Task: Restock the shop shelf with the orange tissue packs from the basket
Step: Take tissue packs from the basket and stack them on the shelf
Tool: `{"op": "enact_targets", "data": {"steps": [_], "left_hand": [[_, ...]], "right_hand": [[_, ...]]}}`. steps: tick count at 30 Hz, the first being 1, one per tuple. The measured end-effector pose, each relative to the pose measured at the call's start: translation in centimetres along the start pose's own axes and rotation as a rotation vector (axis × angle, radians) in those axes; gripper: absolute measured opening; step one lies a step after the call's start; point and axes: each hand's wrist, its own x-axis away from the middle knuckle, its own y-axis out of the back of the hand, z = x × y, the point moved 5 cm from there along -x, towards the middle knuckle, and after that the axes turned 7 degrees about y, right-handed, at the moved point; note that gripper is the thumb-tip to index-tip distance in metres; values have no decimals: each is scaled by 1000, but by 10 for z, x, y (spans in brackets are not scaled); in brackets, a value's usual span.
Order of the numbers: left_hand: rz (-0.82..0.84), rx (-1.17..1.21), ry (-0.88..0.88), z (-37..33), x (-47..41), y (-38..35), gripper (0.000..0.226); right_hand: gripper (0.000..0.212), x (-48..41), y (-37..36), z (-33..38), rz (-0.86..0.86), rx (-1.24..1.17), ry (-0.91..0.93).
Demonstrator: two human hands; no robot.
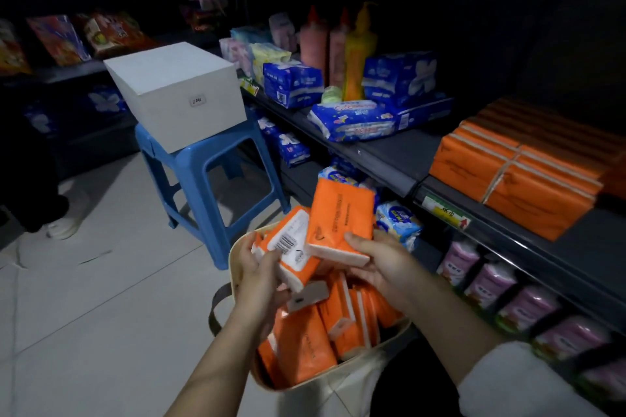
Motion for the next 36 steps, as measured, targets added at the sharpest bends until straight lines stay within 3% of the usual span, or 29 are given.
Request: {"op": "enact_targets", "data": {"steps": [2, 5, 8, 12, 14, 16, 18, 22, 26, 28, 31, 33, 36], "left_hand": [[78, 85, -1, -3, 14, -28, 50], [169, 109, 2, 2, 26, -55, 29], [215, -75, -123, 4, 32, -69, 46], [312, -365, -380, -10, 43, -87, 49], [423, -613, -546, -18, 46, -97, 51], [516, -826, -630, -21, 42, -102, 55], [588, -913, -611, -21, 33, -104, 57], [673, -890, -537, -20, 24, -112, 69], [555, -716, -453, -19, 16, -116, 68], [417, -609, -498, -23, 11, -111, 63], [247, -455, -435, -22, 5, -101, 43], [219, -430, -390, -16, -1, -97, 39], [236, -420, -325, -8, -7, -98, 40]], "right_hand": [[34, 6, 2, -5, 5, 95, -17], [34, 14, 7, 0, 20, 124, 31], [38, 18, 11, 2, -15, 219, 101], [105, 29, 40, 21, -262, 542, 300], [118, 40, 53, 46, -259, 755, 491], [115, 51, 61, 65, -182, 1124, 634], [98, 51, 69, 65, -5, 1327, 652], [56, 49, 88, 79, 90, 1244, 628], [38, 40, 101, 87, 82, 1325, 555], [33, 36, 110, 95, 35, 1350, 566], [33, 26, 132, 121, -191, 1342, 618], [37, 18, 144, 140, -344, 1324, 645], [40, 3, 149, 157, -435, 1336, 665]]}}
